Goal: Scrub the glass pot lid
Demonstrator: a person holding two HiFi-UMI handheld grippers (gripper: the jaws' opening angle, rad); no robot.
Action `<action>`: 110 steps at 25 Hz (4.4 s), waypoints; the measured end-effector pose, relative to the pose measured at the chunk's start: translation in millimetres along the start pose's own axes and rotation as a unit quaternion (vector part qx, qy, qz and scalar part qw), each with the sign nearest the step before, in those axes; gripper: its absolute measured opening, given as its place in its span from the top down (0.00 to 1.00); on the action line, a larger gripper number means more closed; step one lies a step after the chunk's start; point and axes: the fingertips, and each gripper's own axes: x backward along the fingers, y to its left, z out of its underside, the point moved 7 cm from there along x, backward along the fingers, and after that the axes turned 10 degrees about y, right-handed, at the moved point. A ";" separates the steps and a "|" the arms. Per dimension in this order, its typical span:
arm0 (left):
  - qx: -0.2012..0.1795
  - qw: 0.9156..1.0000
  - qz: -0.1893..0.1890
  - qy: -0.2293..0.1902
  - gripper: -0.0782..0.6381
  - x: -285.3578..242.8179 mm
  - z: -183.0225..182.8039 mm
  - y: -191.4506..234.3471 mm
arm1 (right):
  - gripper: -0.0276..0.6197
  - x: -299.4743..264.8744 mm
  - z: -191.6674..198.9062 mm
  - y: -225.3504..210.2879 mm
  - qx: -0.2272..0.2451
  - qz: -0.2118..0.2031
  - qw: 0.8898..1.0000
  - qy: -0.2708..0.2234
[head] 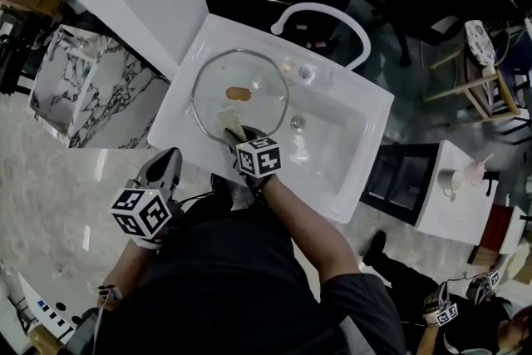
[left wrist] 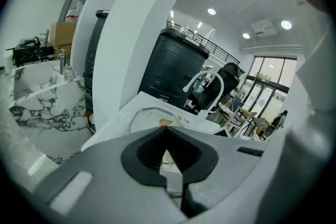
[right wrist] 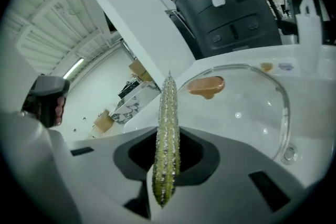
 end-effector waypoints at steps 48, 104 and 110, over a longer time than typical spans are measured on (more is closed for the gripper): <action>0.045 0.999 0.007 0.005 0.89 0.6 5.6 19.2 | 0.86 46.7 -85.2 -146.8 -0.013 0.243 0.968 0.061; 0.138 0.990 -0.012 -0.029 0.89 33.4 29.1 76.0 | 0.86 -120.1 -108.0 39.3 0.628 0.065 0.724 0.277; 0.126 0.992 -0.002 -0.021 0.89 25.5 24.0 65.7 | 0.86 -110.8 -88.3 47.8 0.647 0.047 0.709 0.277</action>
